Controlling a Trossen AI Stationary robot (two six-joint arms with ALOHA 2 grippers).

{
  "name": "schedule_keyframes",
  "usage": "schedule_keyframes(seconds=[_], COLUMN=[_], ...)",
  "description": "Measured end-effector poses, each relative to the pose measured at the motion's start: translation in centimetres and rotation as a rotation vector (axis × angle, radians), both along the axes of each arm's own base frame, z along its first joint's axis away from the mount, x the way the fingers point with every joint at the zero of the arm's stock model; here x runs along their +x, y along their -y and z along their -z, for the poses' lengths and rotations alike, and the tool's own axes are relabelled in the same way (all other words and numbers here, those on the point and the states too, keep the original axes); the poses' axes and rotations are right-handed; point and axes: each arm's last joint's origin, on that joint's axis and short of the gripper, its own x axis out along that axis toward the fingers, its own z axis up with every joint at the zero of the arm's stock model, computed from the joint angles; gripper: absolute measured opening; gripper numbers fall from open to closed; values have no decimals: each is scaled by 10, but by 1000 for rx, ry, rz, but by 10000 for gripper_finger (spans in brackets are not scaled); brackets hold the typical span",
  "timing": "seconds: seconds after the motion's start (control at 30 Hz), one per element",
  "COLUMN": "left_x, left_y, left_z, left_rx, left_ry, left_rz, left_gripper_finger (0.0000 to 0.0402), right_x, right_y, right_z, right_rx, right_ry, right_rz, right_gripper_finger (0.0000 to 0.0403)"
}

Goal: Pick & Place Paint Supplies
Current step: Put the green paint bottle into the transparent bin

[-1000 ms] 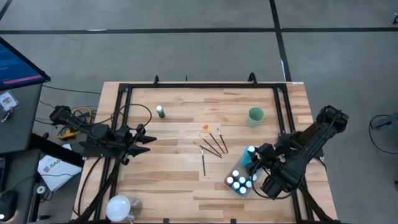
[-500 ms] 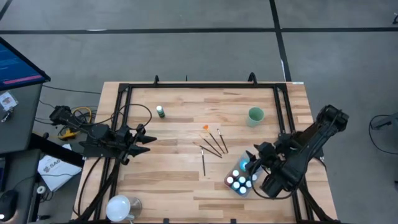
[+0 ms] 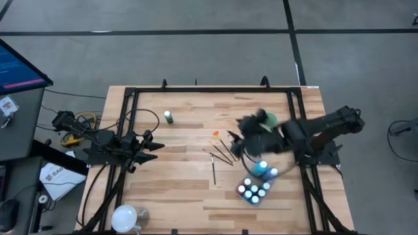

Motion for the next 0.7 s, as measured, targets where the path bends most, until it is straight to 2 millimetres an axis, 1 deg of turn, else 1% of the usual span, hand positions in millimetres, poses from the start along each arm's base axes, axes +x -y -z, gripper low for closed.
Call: schedule_keyframes(seconds=[0.1,0.2,0.37,0.5,0.7], left_x=[0,0,0,0,0], left_y=[0,0,0,0,0], left_z=[0,0,0,0,0], left_rx=[0,0,-1,-1,-1], left_ry=[0,0,2,2,3], left_rz=[0,0,0,0,0], left_gripper_finger=[132,132,132,132,132], right_x=[21,40,68,96,144], right_y=[24,49,82,100,124], right_z=[-13,-23,-22,-3,43], right_rx=[5,-15,-81,-91,-93], right_ry=[87,200,309,341,395], right_rz=[-118,-187,-213,-238,-238], right_gripper_finger=[244,244,244,244,244])
